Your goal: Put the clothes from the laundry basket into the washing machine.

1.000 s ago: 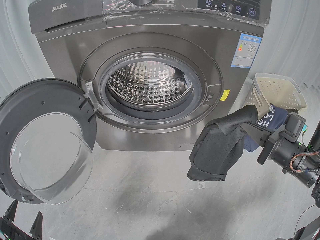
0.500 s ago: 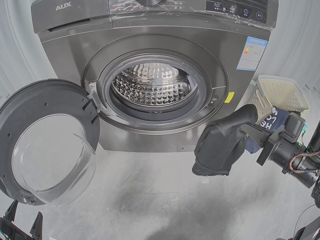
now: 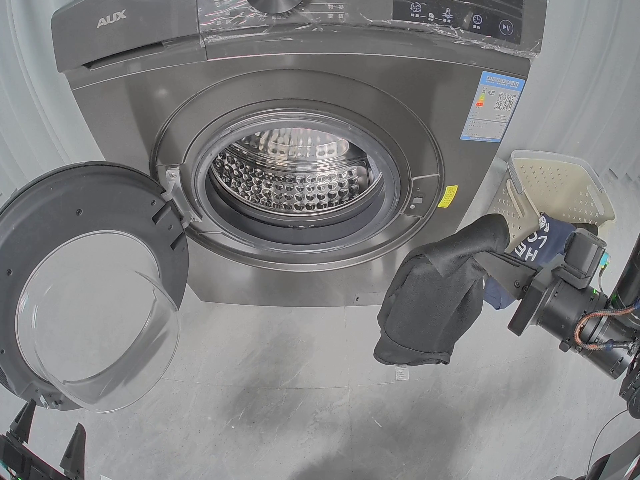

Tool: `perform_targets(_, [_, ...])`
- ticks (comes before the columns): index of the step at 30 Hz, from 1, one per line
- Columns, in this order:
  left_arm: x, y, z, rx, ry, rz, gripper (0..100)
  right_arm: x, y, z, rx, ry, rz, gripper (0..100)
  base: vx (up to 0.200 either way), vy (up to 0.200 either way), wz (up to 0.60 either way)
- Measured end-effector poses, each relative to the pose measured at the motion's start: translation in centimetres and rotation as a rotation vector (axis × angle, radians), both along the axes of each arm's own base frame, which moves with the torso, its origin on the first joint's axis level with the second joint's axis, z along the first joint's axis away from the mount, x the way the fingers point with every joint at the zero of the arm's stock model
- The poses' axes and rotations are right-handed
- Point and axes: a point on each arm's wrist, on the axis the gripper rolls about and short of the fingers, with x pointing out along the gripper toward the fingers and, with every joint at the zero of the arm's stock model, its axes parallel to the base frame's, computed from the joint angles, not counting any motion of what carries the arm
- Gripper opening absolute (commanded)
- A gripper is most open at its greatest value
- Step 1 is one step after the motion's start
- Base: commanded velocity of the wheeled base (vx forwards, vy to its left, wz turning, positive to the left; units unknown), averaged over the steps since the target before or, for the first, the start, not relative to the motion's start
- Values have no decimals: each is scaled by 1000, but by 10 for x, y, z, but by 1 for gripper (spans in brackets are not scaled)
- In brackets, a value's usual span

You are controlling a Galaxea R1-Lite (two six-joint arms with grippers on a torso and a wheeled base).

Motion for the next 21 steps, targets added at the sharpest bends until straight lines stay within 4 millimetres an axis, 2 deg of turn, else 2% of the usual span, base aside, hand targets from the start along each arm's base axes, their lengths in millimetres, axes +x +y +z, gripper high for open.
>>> perform_targets(8, [0,0,0,34,-1,6,100,-2,20,-4,19,20,61,0,0,0,0])
perform_targets(15, [0,0,0,48,-3,4,100,10,43,-2,93,25,27,0,0,0,0])
perform_targets(21, [0,-1,2,80,-24,-48,100,14,59,0,167,53,63,0,0,0,0])
